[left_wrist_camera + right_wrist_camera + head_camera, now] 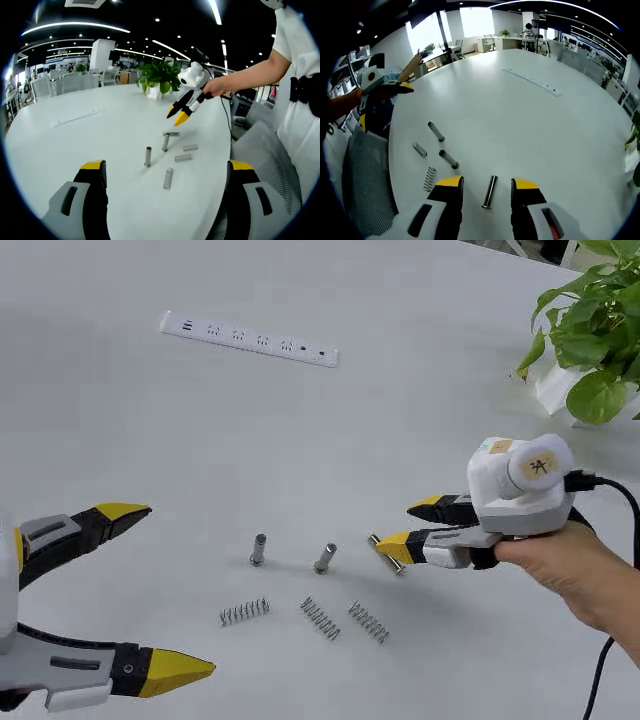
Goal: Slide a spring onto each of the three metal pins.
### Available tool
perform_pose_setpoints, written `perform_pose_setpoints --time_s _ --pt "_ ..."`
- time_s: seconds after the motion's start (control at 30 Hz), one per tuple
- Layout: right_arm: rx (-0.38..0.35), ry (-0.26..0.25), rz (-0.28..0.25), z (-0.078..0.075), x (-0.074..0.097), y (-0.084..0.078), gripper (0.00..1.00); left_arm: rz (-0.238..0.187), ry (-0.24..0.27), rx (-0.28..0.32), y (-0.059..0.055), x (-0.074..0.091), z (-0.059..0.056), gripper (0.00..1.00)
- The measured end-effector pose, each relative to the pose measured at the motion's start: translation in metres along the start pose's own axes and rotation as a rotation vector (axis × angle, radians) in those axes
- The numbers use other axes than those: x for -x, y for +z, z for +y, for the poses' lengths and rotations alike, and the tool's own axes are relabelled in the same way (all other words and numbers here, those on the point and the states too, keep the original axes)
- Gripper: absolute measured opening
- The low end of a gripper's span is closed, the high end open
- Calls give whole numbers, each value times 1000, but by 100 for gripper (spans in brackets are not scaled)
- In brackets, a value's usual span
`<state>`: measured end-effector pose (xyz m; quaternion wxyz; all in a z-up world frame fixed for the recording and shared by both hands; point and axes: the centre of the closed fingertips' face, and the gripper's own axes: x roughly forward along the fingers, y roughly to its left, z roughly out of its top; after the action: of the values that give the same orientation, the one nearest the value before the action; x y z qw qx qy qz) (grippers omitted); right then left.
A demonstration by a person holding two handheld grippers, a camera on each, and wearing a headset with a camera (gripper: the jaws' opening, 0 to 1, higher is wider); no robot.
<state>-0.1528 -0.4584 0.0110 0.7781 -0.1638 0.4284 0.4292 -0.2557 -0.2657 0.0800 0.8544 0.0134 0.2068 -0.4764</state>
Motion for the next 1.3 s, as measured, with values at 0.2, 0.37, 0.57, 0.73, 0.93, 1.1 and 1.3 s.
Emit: perform_pose_setpoints --time_s 0.2,0.37,0.57,0.73,0.93,1.1,1.3 --pt "0 9 67 -6 -19 -6 27 -6 4 18 -2 -1 1 99" --pt "-12 13 107 -10 -28 -11 22 -5 -2 28 -5 -3 0 99" --pt "-20 17 141 -13 -38 -16 20 -4 5 37 -6 -4 3 99" --pt "-32 22 160 -13 -43 -19 17 -5 6 40 -7 -5 4 99" --pt "-34 24 180 -15 -46 -23 13 -6 7 47 -10 -7 5 99" --pt "-37 24 179 -13 -46 -22 10 -10 9 53 -10 -7 6 99" --pt "-11 8 189 -10 -45 -20 6 -10 10 55 -9 -8 8 99"
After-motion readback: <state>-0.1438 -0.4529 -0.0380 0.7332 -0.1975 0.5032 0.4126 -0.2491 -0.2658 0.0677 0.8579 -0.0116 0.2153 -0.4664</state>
